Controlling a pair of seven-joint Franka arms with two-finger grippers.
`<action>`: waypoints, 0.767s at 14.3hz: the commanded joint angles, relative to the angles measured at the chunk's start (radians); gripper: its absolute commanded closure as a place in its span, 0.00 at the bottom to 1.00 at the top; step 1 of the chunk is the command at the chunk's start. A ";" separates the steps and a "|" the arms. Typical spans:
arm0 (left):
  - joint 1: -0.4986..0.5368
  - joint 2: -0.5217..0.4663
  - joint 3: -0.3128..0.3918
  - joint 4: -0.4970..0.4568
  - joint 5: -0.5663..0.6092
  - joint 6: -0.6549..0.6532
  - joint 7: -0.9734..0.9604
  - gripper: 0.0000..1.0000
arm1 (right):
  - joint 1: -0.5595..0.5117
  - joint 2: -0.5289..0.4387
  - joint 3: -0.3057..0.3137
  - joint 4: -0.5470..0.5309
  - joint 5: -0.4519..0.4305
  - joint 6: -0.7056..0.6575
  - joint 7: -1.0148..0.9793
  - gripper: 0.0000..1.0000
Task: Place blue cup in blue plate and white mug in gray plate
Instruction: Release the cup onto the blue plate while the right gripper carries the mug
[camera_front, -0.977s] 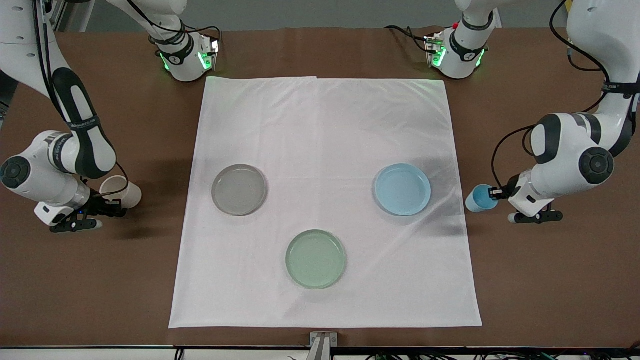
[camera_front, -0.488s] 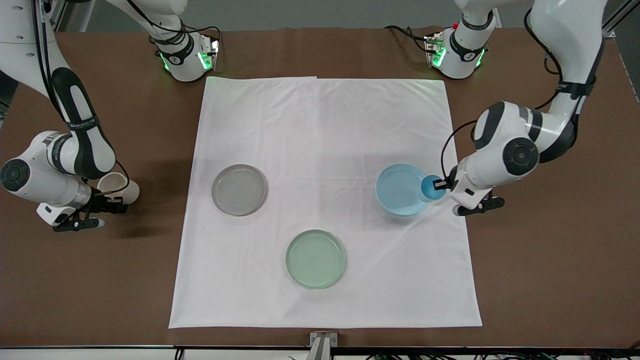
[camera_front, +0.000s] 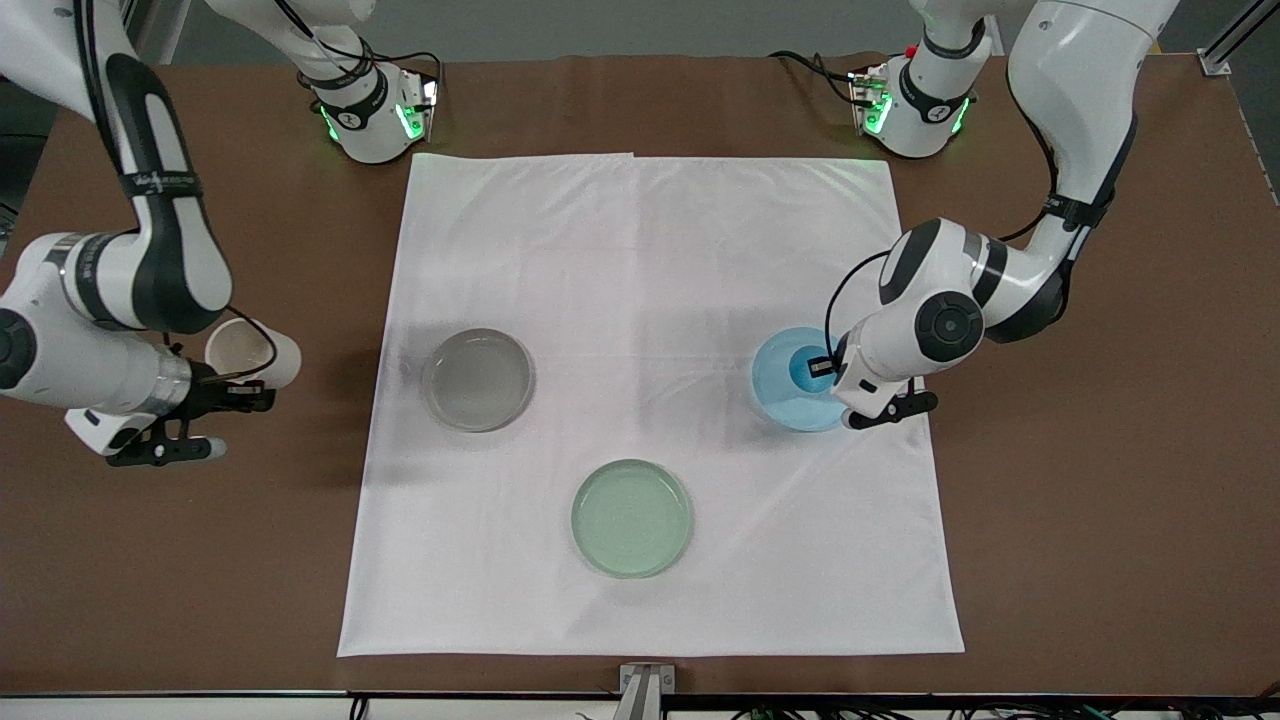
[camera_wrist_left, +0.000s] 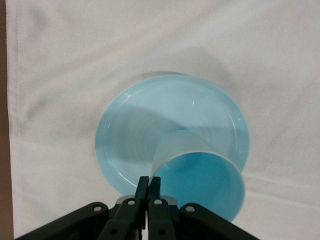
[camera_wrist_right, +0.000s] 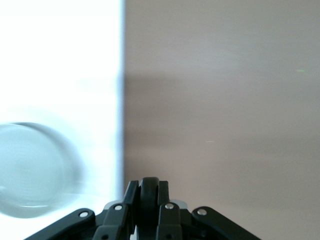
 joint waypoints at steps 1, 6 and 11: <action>-0.004 0.008 0.004 0.023 0.004 0.002 -0.014 0.47 | 0.177 0.000 -0.011 -0.019 0.006 0.036 0.228 0.97; 0.040 -0.125 0.030 0.085 0.006 -0.072 -0.011 0.00 | 0.344 0.101 -0.011 -0.022 0.006 0.238 0.461 0.97; 0.211 -0.162 0.029 0.415 0.006 -0.388 0.246 0.00 | 0.355 0.168 -0.013 -0.025 0.006 0.300 0.459 0.97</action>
